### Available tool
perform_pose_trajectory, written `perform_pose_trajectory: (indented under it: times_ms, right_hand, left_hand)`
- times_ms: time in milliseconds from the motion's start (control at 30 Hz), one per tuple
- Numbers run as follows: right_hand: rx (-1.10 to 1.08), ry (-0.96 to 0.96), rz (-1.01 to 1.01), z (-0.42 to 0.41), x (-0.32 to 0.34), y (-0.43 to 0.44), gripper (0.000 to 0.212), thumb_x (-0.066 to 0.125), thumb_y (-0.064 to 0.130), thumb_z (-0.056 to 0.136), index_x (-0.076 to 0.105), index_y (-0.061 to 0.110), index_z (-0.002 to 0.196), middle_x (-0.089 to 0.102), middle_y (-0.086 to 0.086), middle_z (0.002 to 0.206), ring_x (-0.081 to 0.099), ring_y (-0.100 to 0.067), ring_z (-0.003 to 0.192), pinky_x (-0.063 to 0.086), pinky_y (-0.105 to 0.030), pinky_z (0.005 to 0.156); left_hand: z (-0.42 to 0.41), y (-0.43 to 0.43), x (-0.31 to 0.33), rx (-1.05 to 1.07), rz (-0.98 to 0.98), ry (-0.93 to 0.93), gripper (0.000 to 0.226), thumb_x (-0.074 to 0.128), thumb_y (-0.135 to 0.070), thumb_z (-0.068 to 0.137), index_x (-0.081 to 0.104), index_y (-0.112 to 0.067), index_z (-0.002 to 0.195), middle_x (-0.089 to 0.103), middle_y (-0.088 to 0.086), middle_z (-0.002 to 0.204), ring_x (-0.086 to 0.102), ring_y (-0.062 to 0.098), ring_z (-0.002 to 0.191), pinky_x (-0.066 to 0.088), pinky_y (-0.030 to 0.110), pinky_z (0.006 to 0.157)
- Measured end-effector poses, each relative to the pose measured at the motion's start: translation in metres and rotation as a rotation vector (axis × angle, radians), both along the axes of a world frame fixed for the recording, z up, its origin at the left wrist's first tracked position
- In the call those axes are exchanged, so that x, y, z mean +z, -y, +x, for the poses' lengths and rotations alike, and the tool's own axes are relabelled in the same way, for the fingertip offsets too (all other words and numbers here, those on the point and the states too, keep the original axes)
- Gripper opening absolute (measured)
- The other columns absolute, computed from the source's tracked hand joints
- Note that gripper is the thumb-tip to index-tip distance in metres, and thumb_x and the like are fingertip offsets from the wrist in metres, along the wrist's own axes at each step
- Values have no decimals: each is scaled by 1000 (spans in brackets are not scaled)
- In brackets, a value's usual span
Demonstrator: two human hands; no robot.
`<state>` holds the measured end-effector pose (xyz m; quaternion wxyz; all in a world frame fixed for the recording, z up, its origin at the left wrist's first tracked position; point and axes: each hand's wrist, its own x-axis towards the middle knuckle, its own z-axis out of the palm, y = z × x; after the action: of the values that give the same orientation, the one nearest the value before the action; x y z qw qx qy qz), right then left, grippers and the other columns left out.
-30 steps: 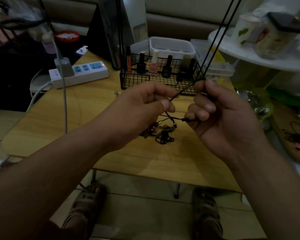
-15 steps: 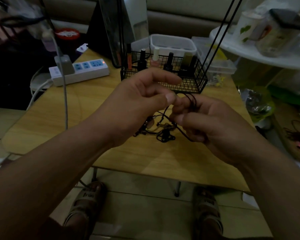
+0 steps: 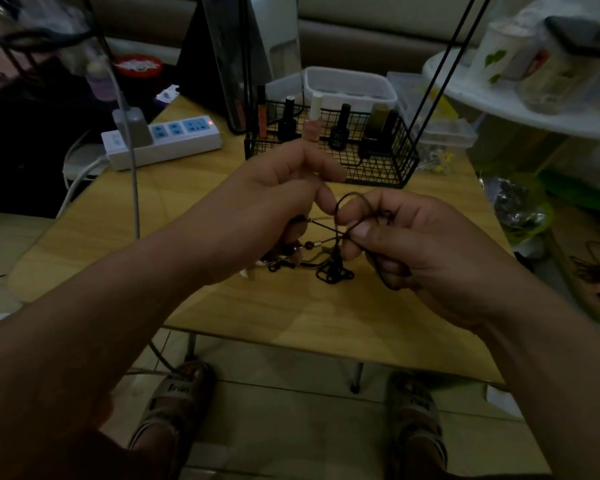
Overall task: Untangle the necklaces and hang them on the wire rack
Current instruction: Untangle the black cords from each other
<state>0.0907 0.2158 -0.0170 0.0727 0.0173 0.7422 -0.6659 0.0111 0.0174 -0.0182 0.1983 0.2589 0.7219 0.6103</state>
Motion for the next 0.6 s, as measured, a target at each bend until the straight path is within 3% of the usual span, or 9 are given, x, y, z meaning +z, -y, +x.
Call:
perform_pose_trajectory:
  times_ms: [100,200,300,400,467,600]
  right_hand:
    - [-4,-12,16,0,1,-2,15,55,2,101,64,12,106,69,-6,76,32,-10,49,24,-21,45]
    - [-7,-20,23,-1,1,-2,13,56,2,100,64,12,103,69,-5,76,31,-9,48,23,-23,45]
    - [-21,-32,27,-1,1,-2,11,56,3,100,63,11,103,68,-6,76,30,-12,50,22,-24,45]
    - [-16,-48,39,-1,1,-3,10,57,4,100,63,11,104,68,-5,75,30,-12,49,22,-23,44]
    - [-7,-54,47,-1,1,-3,8,58,6,100,63,11,103,68,-5,76,30,-12,49,21,-25,45]
    - [6,-78,80,2,3,-4,5,60,8,99,63,11,102,70,-5,76,30,-16,51,22,-27,46]
  left_hand:
    - [-2,4,-2,-78,-109,-16,32,56,-12,89,64,-21,119,74,1,100,52,18,67,49,29,57]
    - [-1,5,-2,-146,-187,-60,26,61,-9,96,67,-21,118,76,3,101,58,10,68,49,24,58]
    - [-3,4,-2,-176,-202,-62,22,61,-12,98,69,-21,116,77,6,99,59,18,74,49,26,60]
    - [-5,4,-3,-216,-205,-30,19,58,-13,102,72,-19,114,72,-5,80,52,23,71,46,34,61]
    - [-5,2,-4,-223,-191,4,18,54,-10,105,71,-12,111,66,-9,70,49,18,64,44,28,56]
    - [-8,-1,-6,-230,-130,134,20,49,-9,106,66,0,111,65,19,90,45,23,65,39,30,55]
